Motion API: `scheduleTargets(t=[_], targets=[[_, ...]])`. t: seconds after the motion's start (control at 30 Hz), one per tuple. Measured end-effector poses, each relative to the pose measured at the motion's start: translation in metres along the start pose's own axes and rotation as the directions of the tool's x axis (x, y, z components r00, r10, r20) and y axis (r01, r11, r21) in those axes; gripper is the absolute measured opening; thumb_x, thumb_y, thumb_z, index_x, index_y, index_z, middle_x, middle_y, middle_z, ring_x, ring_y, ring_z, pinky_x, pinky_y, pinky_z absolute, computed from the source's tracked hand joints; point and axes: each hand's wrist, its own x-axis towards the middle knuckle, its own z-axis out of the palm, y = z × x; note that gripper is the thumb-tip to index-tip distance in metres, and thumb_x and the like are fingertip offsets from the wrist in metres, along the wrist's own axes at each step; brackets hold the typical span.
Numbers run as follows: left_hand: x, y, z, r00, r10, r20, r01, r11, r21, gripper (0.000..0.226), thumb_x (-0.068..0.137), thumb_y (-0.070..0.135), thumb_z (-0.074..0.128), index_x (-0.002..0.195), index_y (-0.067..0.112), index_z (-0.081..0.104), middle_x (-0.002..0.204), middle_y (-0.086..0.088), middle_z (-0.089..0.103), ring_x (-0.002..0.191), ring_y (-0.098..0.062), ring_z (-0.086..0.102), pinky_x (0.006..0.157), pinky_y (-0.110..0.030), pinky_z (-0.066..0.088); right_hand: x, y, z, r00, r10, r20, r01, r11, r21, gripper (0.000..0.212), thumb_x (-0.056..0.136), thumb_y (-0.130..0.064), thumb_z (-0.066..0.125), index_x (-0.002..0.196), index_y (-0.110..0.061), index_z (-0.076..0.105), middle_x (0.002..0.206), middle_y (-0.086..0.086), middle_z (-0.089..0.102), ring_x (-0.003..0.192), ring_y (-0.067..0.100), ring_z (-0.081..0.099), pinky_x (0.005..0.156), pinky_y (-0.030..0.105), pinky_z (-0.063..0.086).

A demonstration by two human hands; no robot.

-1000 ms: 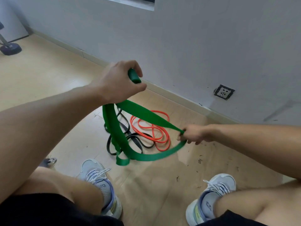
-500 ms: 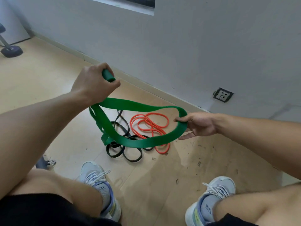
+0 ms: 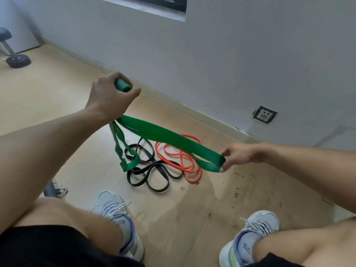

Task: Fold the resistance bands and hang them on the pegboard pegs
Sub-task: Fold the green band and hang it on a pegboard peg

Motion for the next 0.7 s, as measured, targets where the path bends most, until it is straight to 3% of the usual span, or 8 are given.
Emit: scheduleTargets(t=[0.07, 0.13, 0.27, 0.33, 0.43, 0.53, 0.7], targets=[[-0.003, 0.01, 0.0, 1.0, 0.007, 0.005, -0.007, 0.992, -0.127, 0.035, 0.084, 0.051, 0.076, 0.099, 0.02, 0.069, 0.086, 0.0, 0.065, 0.071, -0.01, 0.059, 0.061, -0.015, 0.045, -0.001, 0.0, 0.003, 0.997, 0.05, -0.067, -0.059, 0.987, -0.148, 0.038, 0.082, -0.025, 0.082, 0.119, -0.022, 0.075, 0.118, 0.001, 0.072, 0.114, 0.02, 0.062, 0.093, 0.028, 0.048], [-0.008, 0.024, 0.001, 1.0, 0.008, 0.017, -0.004, 0.966, -0.259, 0.039, 0.081, 0.055, 0.077, 0.097, 0.021, 0.068, 0.079, 0.002, 0.064, 0.066, -0.008, 0.058, 0.06, -0.016, 0.05, -0.003, -0.002, 0.007, 0.997, 0.071, -0.035, -0.076, 0.984, -0.161, 0.045, 0.086, -0.025, 0.079, 0.131, -0.022, 0.07, 0.127, 0.001, 0.068, 0.119, 0.019, 0.06, 0.094, 0.025, 0.046], [-0.02, 0.056, 0.003, 0.994, 0.076, 0.074, -0.041, 0.917, -0.398, 0.036, 0.081, 0.052, 0.078, 0.092, 0.02, 0.065, 0.075, 0.003, 0.061, 0.06, -0.004, 0.057, 0.056, -0.013, 0.05, -0.004, -0.008, 0.014, 0.996, 0.085, 0.02, -0.077, 0.961, -0.265, 0.056, 0.091, -0.026, 0.076, 0.143, -0.018, 0.059, 0.146, 0.002, 0.06, 0.127, 0.017, 0.058, 0.092, 0.019, 0.041], [-0.025, 0.069, 0.004, 0.986, 0.124, 0.111, -0.067, 0.904, -0.422, 0.035, 0.082, 0.049, 0.078, 0.089, 0.019, 0.063, 0.072, 0.004, 0.059, 0.056, -0.001, 0.054, 0.054, -0.012, 0.047, -0.003, -0.017, 0.016, 1.0, 0.023, 0.009, -0.019, 0.957, -0.289, 0.059, 0.091, -0.029, 0.076, 0.146, -0.018, 0.056, 0.151, 0.004, 0.055, 0.134, 0.019, 0.055, 0.097, 0.018, 0.04], [-0.032, 0.08, 0.007, 0.972, 0.171, 0.164, -0.081, 0.889, -0.45, 0.036, 0.082, 0.048, 0.078, 0.09, 0.016, 0.064, 0.072, 0.002, 0.058, 0.057, -0.004, 0.052, 0.054, -0.013, 0.045, -0.011, -0.045, 0.014, 0.989, -0.14, -0.056, 0.134, 0.986, -0.1, 0.07, 0.087, -0.036, 0.081, 0.148, -0.023, 0.051, 0.152, 0.001, 0.054, 0.137, 0.018, 0.052, 0.114, 0.031, 0.041], [-0.034, 0.085, 0.006, 0.964, 0.192, 0.183, -0.08, 0.869, -0.488, 0.036, 0.081, 0.053, 0.078, 0.088, 0.02, 0.064, 0.074, 0.0, 0.059, 0.063, -0.009, 0.055, 0.059, -0.021, 0.047, -0.03, -0.081, 0.008, 0.94, -0.316, -0.127, 0.33, 0.938, 0.108, 0.08, 0.082, -0.04, 0.084, 0.152, -0.031, 0.045, 0.15, -0.006, 0.053, 0.134, 0.012, 0.052, 0.114, 0.035, 0.043], [-0.037, 0.087, 0.004, 0.933, 0.259, 0.252, -0.09, 0.843, -0.531, 0.046, 0.072, 0.065, 0.075, 0.087, 0.023, 0.063, 0.074, 0.0, 0.06, 0.07, -0.017, 0.06, 0.069, -0.036, 0.053, -0.053, -0.119, 0.008, 0.865, -0.447, -0.228, 0.494, 0.839, 0.228, 0.086, 0.079, -0.039, 0.086, 0.153, -0.04, 0.042, 0.149, -0.009, 0.055, 0.135, 0.008, 0.053, 0.113, 0.036, 0.045]])
